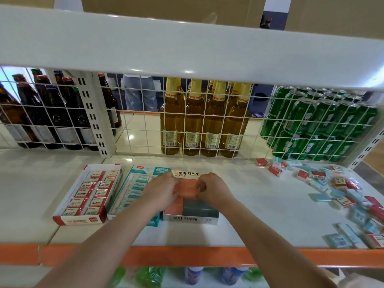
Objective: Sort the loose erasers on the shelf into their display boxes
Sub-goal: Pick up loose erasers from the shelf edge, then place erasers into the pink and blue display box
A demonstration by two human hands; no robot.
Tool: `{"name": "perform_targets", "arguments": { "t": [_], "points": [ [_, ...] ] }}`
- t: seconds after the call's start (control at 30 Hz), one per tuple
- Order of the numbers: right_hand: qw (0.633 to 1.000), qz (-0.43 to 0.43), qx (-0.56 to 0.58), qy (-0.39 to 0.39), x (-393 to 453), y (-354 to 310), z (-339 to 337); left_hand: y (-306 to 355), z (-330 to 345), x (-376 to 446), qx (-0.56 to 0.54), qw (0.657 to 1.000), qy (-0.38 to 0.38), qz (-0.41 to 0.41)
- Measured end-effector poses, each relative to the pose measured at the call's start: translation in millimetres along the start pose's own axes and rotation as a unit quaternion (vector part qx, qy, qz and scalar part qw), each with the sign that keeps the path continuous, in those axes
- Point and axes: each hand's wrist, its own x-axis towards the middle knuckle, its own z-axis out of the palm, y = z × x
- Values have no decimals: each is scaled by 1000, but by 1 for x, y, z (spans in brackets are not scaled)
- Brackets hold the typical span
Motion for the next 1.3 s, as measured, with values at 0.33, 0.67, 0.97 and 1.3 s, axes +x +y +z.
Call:
{"name": "perform_targets", "arguments": {
  "t": [0.33,0.67,0.97,1.3],
  "points": [
    [995,58,7,76,-24,63,-44,48,-5,18,-83,996,-7,28],
    [981,173,-8,90,-80,159,-82,129,17,50,-84,985,-79,132],
    [961,256,-35,102,-126,223,-113,205,51,69,-71,969,-132,197],
    [951,282,-38,117,-153,261,-131,265,74,71,-103,952,-169,232]
  ]
}}
